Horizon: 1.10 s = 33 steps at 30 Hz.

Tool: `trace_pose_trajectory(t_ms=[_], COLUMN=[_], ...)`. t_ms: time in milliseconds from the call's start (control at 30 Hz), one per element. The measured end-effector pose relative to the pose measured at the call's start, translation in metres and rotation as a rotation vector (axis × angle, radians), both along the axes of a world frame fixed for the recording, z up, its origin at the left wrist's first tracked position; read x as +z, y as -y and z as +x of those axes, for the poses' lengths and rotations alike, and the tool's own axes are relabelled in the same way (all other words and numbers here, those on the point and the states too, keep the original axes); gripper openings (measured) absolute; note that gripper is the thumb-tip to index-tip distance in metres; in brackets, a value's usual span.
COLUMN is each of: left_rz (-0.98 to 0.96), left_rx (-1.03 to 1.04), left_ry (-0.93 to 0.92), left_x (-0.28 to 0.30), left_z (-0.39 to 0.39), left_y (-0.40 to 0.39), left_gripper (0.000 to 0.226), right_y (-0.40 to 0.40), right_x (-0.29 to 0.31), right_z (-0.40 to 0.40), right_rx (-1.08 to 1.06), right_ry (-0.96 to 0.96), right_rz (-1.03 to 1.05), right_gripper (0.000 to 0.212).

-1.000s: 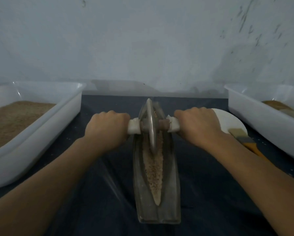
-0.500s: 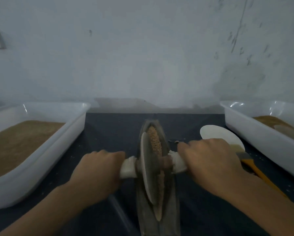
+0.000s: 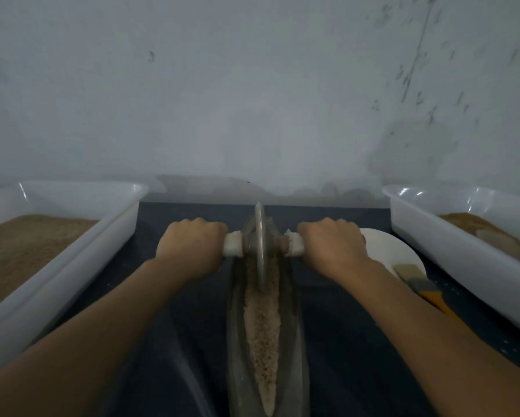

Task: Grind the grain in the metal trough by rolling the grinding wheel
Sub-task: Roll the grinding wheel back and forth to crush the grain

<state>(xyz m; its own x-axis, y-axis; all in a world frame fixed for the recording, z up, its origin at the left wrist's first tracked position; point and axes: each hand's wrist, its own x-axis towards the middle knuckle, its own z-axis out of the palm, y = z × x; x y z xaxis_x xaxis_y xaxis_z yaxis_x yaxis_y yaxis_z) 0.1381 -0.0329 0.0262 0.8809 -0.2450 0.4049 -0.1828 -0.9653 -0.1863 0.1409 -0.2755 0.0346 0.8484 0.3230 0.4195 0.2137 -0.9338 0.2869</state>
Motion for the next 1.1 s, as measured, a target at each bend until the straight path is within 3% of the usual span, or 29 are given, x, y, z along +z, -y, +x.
trace_pose_trajectory(t_ms=[200, 400, 500, 633, 833, 1000, 1100], left_rz=[0.077, 0.04, 0.01, 0.005, -0.006, -0.026, 0.009], left_rx=[0.012, -0.018, 0.016, 0.045, 0.036, 0.024, -0.013], left_ry=[-0.016, -0.195, -0.213, -0.067, 0.029, -0.078, -0.149], left_x=[0.002, 0.003, 0.002, -0.008, -0.005, -0.008, -0.002], left_z=[-0.044, -0.118, -0.114, -0.065, -0.003, -0.052, -0.097], left_y=[0.004, -0.01, -0.009, -0.005, 0.001, -0.003, -0.005], left_gripper=[0.023, 0.036, 0.032, 0.023, 0.019, 0.028, 0.03], right_y=[0.006, 0.019, 0.014, 0.0, -0.004, -0.001, 0.01], right_x=[-0.006, -0.002, 0.001, -0.002, -0.001, 0.0, -0.003], right_z=[-0.043, -0.118, -0.108, -0.054, -0.005, -0.048, -0.094], right_rx=[0.078, 0.262, 0.212, 0.071, -0.01, 0.092, 0.193], right_ry=[-0.033, 0.102, 0.066, 0.018, 0.052, 0.026, 0.083], right_rz=[0.04, 0.004, -0.029, -0.088, -0.062, -0.095, -0.016], right_gripper=[0.019, 0.049, 0.043, 0.022, 0.016, 0.02, 0.036])
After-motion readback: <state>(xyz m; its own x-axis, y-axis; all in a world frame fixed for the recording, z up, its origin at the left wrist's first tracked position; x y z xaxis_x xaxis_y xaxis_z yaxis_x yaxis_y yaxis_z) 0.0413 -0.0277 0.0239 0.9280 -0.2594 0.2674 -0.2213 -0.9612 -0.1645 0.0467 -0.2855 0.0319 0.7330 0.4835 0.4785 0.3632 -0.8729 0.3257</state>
